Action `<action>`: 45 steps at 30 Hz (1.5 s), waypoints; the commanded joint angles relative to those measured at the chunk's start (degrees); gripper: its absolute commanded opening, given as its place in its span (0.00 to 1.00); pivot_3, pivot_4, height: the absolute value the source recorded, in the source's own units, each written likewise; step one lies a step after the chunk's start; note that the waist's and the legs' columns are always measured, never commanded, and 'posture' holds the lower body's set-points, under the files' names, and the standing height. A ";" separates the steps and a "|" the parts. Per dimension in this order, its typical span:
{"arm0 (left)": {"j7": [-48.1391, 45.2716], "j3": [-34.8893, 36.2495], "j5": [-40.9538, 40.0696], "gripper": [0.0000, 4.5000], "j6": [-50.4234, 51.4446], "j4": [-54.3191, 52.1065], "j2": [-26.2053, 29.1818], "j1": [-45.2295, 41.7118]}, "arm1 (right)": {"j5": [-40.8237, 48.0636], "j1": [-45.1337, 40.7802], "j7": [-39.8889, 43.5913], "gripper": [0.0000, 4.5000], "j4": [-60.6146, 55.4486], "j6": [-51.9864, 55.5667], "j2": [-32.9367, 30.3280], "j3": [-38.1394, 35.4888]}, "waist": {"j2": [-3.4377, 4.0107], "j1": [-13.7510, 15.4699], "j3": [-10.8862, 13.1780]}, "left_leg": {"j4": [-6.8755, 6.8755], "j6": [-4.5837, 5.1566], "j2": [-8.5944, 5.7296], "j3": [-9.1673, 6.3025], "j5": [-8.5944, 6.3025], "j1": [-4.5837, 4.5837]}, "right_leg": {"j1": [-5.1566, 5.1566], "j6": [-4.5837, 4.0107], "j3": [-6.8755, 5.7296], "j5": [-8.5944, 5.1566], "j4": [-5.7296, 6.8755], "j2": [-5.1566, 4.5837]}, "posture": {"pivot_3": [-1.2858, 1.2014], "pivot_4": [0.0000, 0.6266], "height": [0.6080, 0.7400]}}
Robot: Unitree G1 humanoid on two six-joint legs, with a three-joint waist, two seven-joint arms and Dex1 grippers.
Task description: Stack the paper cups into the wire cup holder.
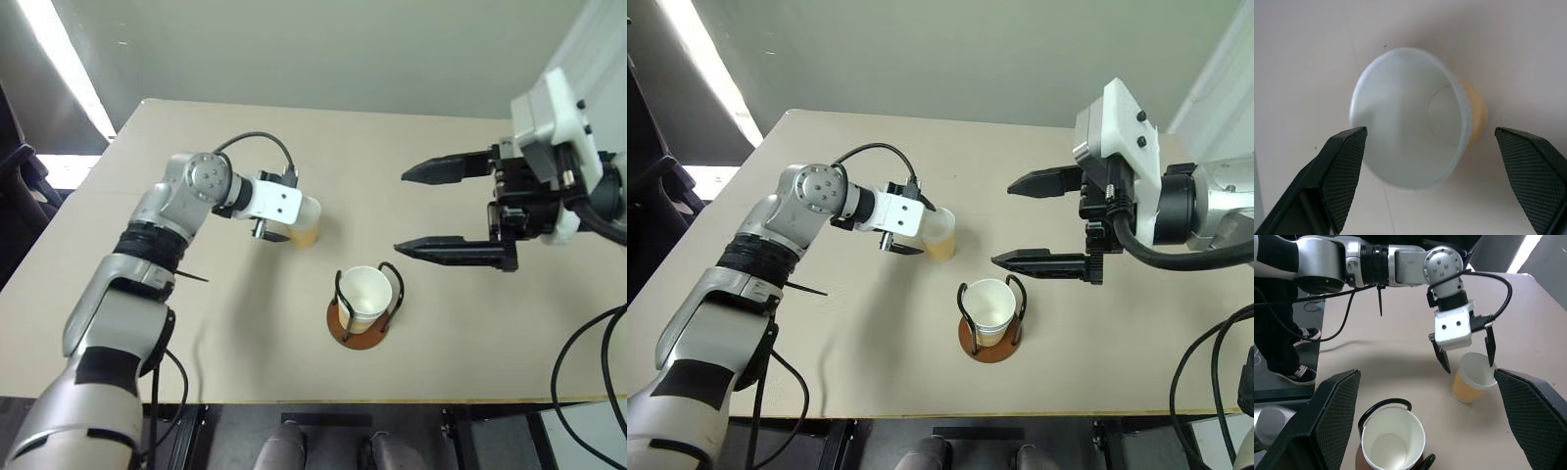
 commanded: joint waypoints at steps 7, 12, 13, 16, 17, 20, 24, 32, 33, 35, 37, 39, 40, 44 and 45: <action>0.85 -0.16 0.27 0.71 -2.16 2.78 -2.35 -3.12 | 1.12 -0.23 -2.50 1.00 0.53 -1.59 -0.52 -1.80 | 0.00 0.05 0.00 | 0.03 0.00 0.00 0.01 0.00 -0.03 | -0.04 0.01 0.00 0.00 0.03 0.00 | 0.52 0.24 1.00; -0.27 -0.21 -0.07 0.29 -2.21 3.05 -2.70 -3.25 | 0.80 0.51 -3.37 1.00 0.97 -2.25 -0.59 -1.57 | 0.00 0.07 0.00 | 0.13 0.00 -0.01 0.01 0.00 -0.04 | -0.04 0.01 0.00 0.00 0.03 0.01 | 0.52 0.24 1.00; -0.55 -0.20 -0.16 0.21 -2.17 2.92 -2.73 -3.22 | 0.82 0.64 -3.45 1.00 1.00 -2.32 -0.65 -1.56 | 0.00 0.07 0.00 | 0.16 0.01 -0.01 0.01 0.00 -0.05 | -0.04 0.01 0.00 0.00 0.02 0.01 | 0.52 0.24 1.00; -2.88 0.44 -1.76 0.01 -1.18 1.69 -2.89 -3.01 | 0.92 1.02 -3.55 1.00 1.15 -2.38 -0.90 -1.61 | 0.00 0.07 0.00 | 0.20 0.01 -0.01 0.01 0.00 -0.05 | -0.04 0.01 0.00 0.00 0.03 0.01 | 0.52 0.24 1.00; -3.84 0.75 -2.47 0.01 -0.70 1.09 -2.91 -2.91 | 0.93 1.10 -3.55 1.00 1.23 -2.36 -0.99 -1.62 | 0.00 0.07 0.00 | 0.22 0.01 -0.01 0.01 0.00 -0.05 | -0.05 0.01 0.00 0.00 0.03 0.01 | 0.52 0.24 1.00; -7.54 1.67 -4.90 0.01 0.96 -1.88 -2.25 -2.31 | 0.65 1.60 -3.55 1.00 2.07 -2.47 -1.19 -1.94 | 0.00 0.08 0.00 | 0.28 0.01 -0.02 0.01 0.00 -0.08 | -0.07 0.02 0.00 0.00 0.07 0.01 | 0.52 0.24 1.00; -15.07 3.60 -11.26 0.01 7.05 -10.06 -1.04 -0.03 | -1.56 3.50 -3.02 1.00 3.73 -4.80 -1.56 -2.16 | -0.01 0.09 -0.01 | 0.37 0.02 -0.02 0.01 -0.01 -0.13 | -0.07 0.04 0.00 0.02 0.09 0.02 | 0.52 0.24 1.00; -24.01 6.40 -21.76 0.01 19.50 -22.85 2.69 1.50 | -3.71 8.15 2.98 1.00 4.83 -7.19 -7.65 -1.51 | -0.01 0.18 -0.01 | 0.47 0.02 -0.01 0.01 -0.01 -0.17 | -0.08 0.05 -0.01 0.02 0.14 0.02 | 0.52 0.24 1.00; -24.68 6.45 -24.22 0.01 21.97 -24.87 3.21 1.52 | -3.79 9.03 3.68 1.00 4.59 -7.43 -8.42 -1.64 | -0.01 0.19 -0.01 | 0.50 0.02 -0.01 0.01 -0.01 -0.18 | -0.07 0.06 -0.01 0.03 0.14 0.02 | 0.52 0.24 1.00; -25.09 6.08 -28.88 0.01 26.23 -29.09 4.53 1.51 | -4.16 11.26 4.97 1.00 3.82 -7.90 -10.24 -2.18 | -0.01 0.21 -0.01 | 0.56 0.03 -0.02 0.01 -0.02 -0.24 | -0.08 0.09 -0.02 0.04 0.14 0.02 | 0.52 0.24 1.00; -25.09 5.90 -32.24 0.01 29.43 -32.18 5.57 1.22 | -5.08 13.24 5.70 1.00 3.25 -9.04 -11.64 -2.55 | 0.00 0.25 -0.02 | 0.60 0.05 -0.02 0.01 -0.03 -0.25 | -0.07 0.10 -0.02 0.05 0.14 0.02 | 0.52 0.24 1.00; -25.09 5.76 -34.70 0.01 31.90 -34.26 6.38 0.79 | -5.80 15.04 6.63 1.00 2.54 -10.35 -12.68 -3.09 | 0.02 0.26 -0.03 | 0.64 0.05 -0.01 0.02 -0.03 -0.25 | -0.07 0.11 -0.01 0.06 0.17 0.02 | 0.52 0.24 1.00; -25.09 5.66 -35.72 0.01 32.85 -35.04 6.74 0.52 | -6.26 15.95 6.93 1.00 2.14 -11.15 -13.05 -3.40 | 0.02 0.27 -0.03 | 0.66 0.05 -0.01 0.01 -0.03 -0.25 | -0.07 0.11 -0.02 0.06 0.19 0.01 | 0.52 0.24 1.00; -25.09 4.76 -39.87 0.01 35.40 -36.99 7.60 -1.98 | -7.87 20.47 8.27 1.00 0.11 -13.61 -14.93 -5.17 | 0.02 0.31 -0.03 | 0.74 0.05 0.00 0.01 -0.03 -0.24 | -0.04 0.13 -0.02 0.07 0.23 0.01 | 0.52 0.24 1.00; -25.09 4.14 -41.18 0.01 36.20 -37.02 7.48 -2.98 | -7.60 21.05 8.23 1.00 -0.41 -13.63 -15.09 -5.60 | 0.02 0.33 -0.03 | 0.76 0.06 0.00 0.01 -0.04 -0.23 | -0.03 0.15 -0.01 0.08 0.23 0.01 | 0.52 0.24 1.00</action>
